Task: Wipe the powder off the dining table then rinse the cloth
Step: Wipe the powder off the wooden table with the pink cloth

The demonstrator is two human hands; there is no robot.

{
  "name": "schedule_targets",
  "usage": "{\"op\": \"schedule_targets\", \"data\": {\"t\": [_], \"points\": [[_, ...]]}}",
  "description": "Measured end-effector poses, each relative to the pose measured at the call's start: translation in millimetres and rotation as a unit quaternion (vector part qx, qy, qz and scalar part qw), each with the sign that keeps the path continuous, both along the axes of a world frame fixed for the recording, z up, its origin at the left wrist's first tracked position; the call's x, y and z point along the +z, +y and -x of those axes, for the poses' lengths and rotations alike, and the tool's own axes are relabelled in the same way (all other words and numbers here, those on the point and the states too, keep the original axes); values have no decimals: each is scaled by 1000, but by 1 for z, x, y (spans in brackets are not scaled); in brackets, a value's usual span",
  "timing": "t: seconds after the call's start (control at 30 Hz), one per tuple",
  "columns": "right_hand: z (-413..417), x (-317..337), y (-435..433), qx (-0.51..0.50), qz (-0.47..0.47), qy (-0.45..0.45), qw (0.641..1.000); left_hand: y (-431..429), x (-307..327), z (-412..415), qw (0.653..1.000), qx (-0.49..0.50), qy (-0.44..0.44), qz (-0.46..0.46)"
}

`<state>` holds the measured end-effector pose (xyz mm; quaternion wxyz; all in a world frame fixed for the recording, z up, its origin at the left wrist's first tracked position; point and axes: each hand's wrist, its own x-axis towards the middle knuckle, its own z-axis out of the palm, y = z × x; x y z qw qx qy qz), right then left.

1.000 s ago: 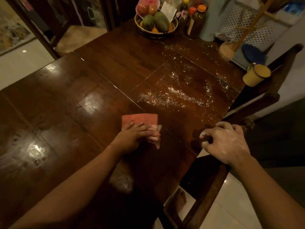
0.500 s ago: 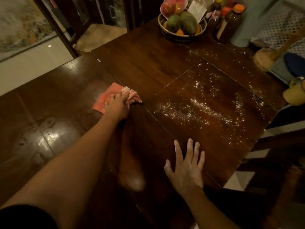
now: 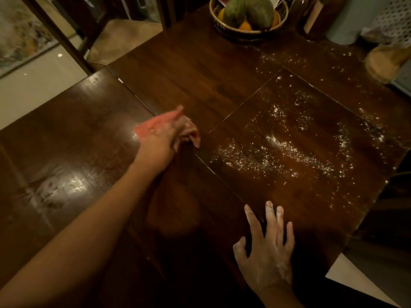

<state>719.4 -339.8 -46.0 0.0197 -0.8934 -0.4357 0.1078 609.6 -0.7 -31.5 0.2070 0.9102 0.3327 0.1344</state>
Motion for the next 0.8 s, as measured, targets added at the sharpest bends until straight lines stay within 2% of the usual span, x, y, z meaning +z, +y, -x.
{"op": "schedule_targets", "data": {"t": [0.1,0.17,0.33,0.47,0.5,0.6,0.67,0.8], "points": [[0,0,0,1,-11,-10,1000,34,3,18,986,141,77,46],[1,-1,0,0,-21,-16,1000,26,3,17,980,152,120,33],[2,-2,0,-4,-34,-13,999,-25,4,25,994,12,108,31],[2,-1,0,-9,-33,-10,999,-9,3,36,987,-82,139,-14],[2,-1,0,-9,-32,-10,999,5,2,39,986,-73,146,-16],[2,-3,-1,-7,-35,-11,999,47,3,47,989,65,135,8],[1,-3,0,-6,-35,-13,999,56,-1,45,981,122,148,-9],[1,-3,-1,-6,-28,-8,1000,33,-3,31,981,101,165,-9]]}}
